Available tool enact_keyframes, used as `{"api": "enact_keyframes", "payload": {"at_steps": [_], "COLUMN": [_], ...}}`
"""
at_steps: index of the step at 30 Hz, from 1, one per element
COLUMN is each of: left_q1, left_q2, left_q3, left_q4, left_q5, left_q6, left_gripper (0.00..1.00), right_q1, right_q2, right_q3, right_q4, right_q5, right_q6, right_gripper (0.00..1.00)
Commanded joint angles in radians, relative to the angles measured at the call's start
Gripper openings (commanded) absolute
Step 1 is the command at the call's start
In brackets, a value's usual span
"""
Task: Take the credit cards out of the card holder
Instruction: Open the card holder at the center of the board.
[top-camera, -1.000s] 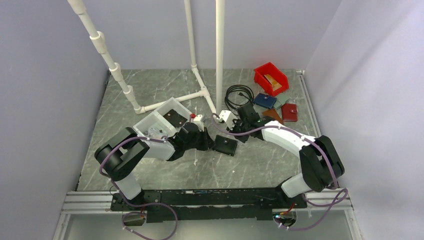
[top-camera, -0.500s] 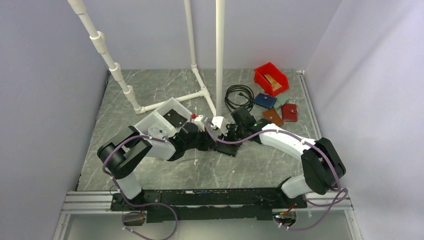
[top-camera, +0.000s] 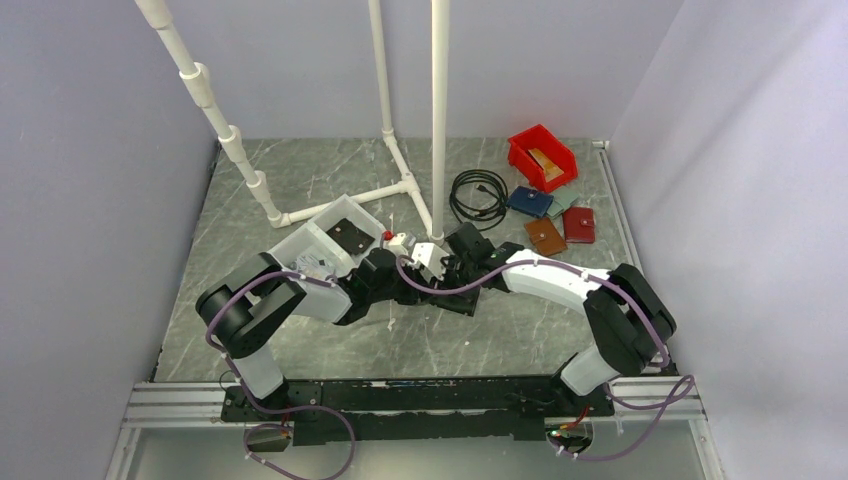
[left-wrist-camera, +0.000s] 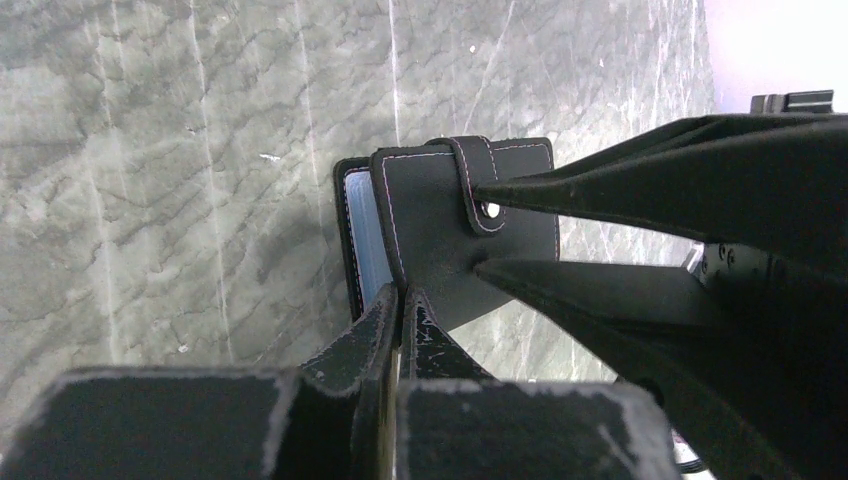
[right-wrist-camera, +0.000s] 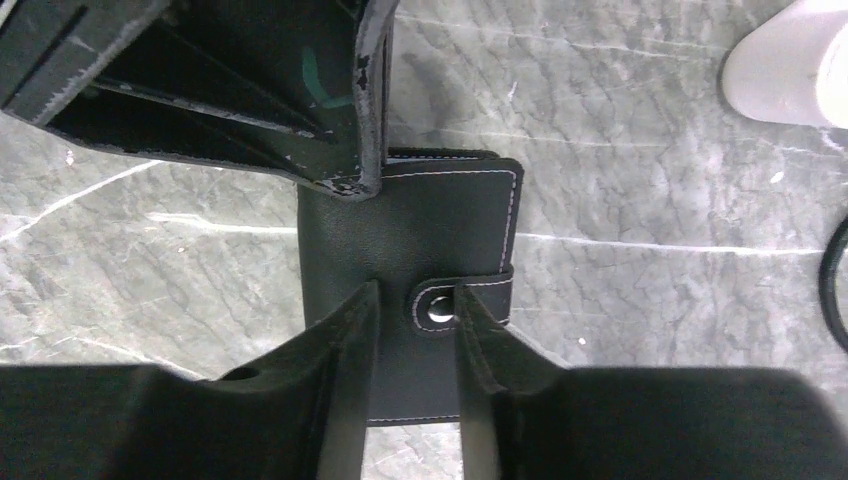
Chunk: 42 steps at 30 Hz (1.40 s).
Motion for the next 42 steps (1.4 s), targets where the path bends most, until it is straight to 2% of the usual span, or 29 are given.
{"api": "enact_keyframes", "payload": {"at_steps": [1, 10, 28, 42], "left_q1": [-0.015, -0.015, -0.012, 0.016], "left_q2": [-0.013, -0.029, -0.071, -0.046], "left_q3": [-0.015, -0.028, -0.048, -0.045], "left_q4": [0.009, -0.010, -0.074, -0.111], "left_q5": [0.031, 0.027, 0.003, 0.049], "left_q6": [-0.007, 0.006, 0.060, 0.064], "left_gripper": [0.00, 0.00, 0.00, 0.00], "right_q1": [-0.001, -0.001, -0.038, -0.060], "right_q2": [0.037, 0.026, -0.020, -0.066], "right_q3": [0.014, 0.016, 0.023, 0.019], "right_q4": [0.029, 0.036, 0.016, 0.013], "right_q5": [0.092, 0.133, 0.173, 0.186], "right_q6": [0.001, 0.003, 0.004, -0.003], "right_gripper": [0.28, 0.00, 0.00, 0.00]}}
